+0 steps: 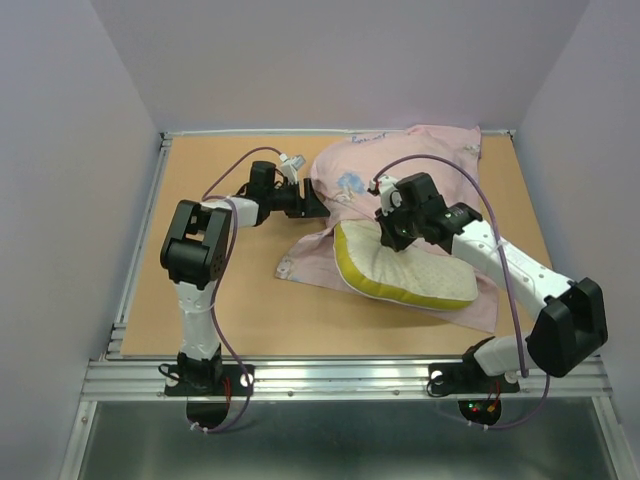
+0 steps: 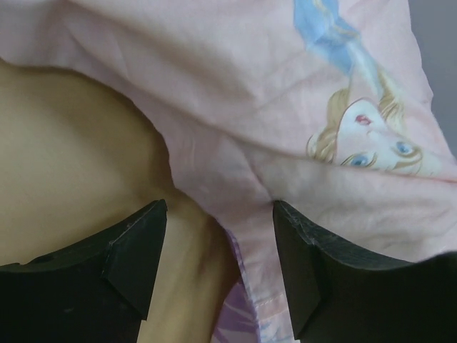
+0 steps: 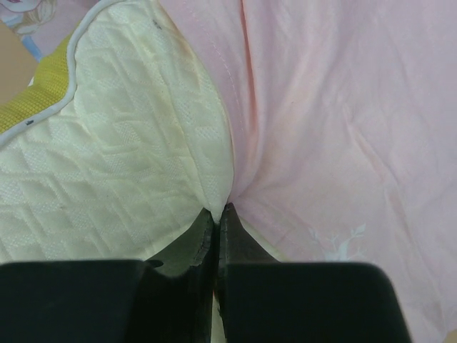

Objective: Put the pillow into the pillowcase

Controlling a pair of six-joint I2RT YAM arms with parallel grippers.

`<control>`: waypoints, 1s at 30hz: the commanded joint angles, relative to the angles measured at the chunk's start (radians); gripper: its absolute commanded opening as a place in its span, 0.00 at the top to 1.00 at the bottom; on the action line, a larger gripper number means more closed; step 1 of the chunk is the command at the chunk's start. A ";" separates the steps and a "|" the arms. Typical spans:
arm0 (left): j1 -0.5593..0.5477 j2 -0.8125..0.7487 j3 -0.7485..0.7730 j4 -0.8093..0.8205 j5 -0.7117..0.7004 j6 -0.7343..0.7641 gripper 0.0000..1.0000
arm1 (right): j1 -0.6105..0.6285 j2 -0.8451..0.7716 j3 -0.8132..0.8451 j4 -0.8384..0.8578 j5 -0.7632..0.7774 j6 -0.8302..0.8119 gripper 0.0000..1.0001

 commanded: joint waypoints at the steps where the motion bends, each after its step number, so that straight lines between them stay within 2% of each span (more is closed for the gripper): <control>1: 0.002 -0.065 -0.043 0.064 0.041 -0.034 0.26 | -0.003 -0.078 -0.016 0.044 -0.046 0.015 0.99; 5: 0.003 -0.016 -0.024 0.112 0.085 -0.097 0.24 | -0.005 -0.107 -0.027 0.040 -0.078 0.016 0.99; 9: 0.003 0.010 -0.024 0.303 0.137 -0.272 0.23 | -0.005 -0.124 -0.039 0.029 -0.086 0.012 0.99; 12: 0.003 0.028 -0.021 0.391 0.153 -0.337 0.23 | -0.005 -0.127 -0.041 0.026 -0.084 0.013 0.99; 15: 0.002 0.050 -0.005 0.408 0.189 -0.366 0.51 | -0.006 -0.122 -0.036 0.027 -0.084 0.016 0.99; 16: 0.003 0.045 -0.019 0.408 0.197 -0.364 0.71 | -0.006 -0.113 -0.035 0.027 -0.078 0.016 0.99; 17: 0.003 0.035 -0.028 0.409 0.206 -0.363 0.79 | -0.006 -0.107 -0.034 0.029 -0.069 0.016 0.99; 18: 0.003 0.009 -0.054 0.403 0.226 -0.358 0.95 | -0.006 -0.092 -0.034 0.038 -0.046 0.016 0.99; 19: 0.003 -0.030 -0.069 0.388 0.235 -0.343 1.00 | -0.006 -0.081 -0.034 0.047 -0.032 0.018 0.99; 20: 0.005 -0.054 -0.089 0.371 0.246 -0.343 1.00 | -0.006 -0.072 -0.034 0.058 0.007 0.023 1.00; 24: -0.006 -0.218 -0.206 0.200 0.318 -0.198 1.00 | -0.017 0.017 0.001 0.128 0.130 0.070 1.00; 26: -0.014 -0.280 -0.252 -0.041 0.353 0.000 1.00 | -0.035 0.064 0.048 0.155 0.155 0.098 0.99; 27: -0.017 -0.327 -0.255 -0.260 0.360 0.084 1.00 | -0.041 0.104 0.062 0.161 0.188 0.117 1.00; 28: -0.023 -0.349 -0.254 -0.366 0.361 0.286 1.00 | -0.052 0.126 0.086 0.165 0.199 0.151 0.99; 29: -0.026 -0.378 -0.251 -0.587 0.358 0.382 1.00 | -0.055 0.153 0.096 0.168 0.224 0.182 0.99; 30: -0.032 -0.386 -0.248 -0.677 0.352 0.551 1.00 | -0.060 0.167 0.102 0.173 0.230 0.196 0.99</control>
